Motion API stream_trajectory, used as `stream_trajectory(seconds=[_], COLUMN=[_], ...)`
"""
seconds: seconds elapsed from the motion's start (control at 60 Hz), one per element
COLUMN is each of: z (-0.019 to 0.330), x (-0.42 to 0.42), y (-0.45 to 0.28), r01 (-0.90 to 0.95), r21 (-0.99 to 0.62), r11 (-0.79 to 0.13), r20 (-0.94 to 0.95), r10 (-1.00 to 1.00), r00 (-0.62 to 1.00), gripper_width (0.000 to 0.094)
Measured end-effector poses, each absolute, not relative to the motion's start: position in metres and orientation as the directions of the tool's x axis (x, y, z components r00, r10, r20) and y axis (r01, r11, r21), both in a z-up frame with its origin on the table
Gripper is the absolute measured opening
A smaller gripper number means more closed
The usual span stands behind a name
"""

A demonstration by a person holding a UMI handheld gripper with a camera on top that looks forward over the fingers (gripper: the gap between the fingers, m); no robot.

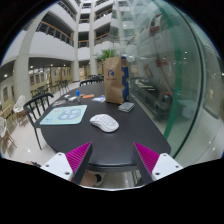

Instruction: Arrange mouse

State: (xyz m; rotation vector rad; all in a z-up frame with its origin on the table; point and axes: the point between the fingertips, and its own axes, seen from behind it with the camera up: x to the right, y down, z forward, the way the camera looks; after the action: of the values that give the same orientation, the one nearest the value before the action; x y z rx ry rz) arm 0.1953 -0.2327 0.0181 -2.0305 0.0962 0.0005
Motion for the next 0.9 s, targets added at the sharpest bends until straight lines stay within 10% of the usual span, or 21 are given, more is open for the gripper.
stream_trajectory(seconds=[0.633,0.9], z=[-0.015,-0.016], x=[0.194,0.207], y=[-0.036,-0.010], r01=[0.037,-0.018], r21=[-0.795,-0.799], r11=[-0.606,-0.601], r20=[0.035,0.064], r10=[0.016,-0.115], r00=[0.999,0.991], gripper_width=[0.0854,0.0385])
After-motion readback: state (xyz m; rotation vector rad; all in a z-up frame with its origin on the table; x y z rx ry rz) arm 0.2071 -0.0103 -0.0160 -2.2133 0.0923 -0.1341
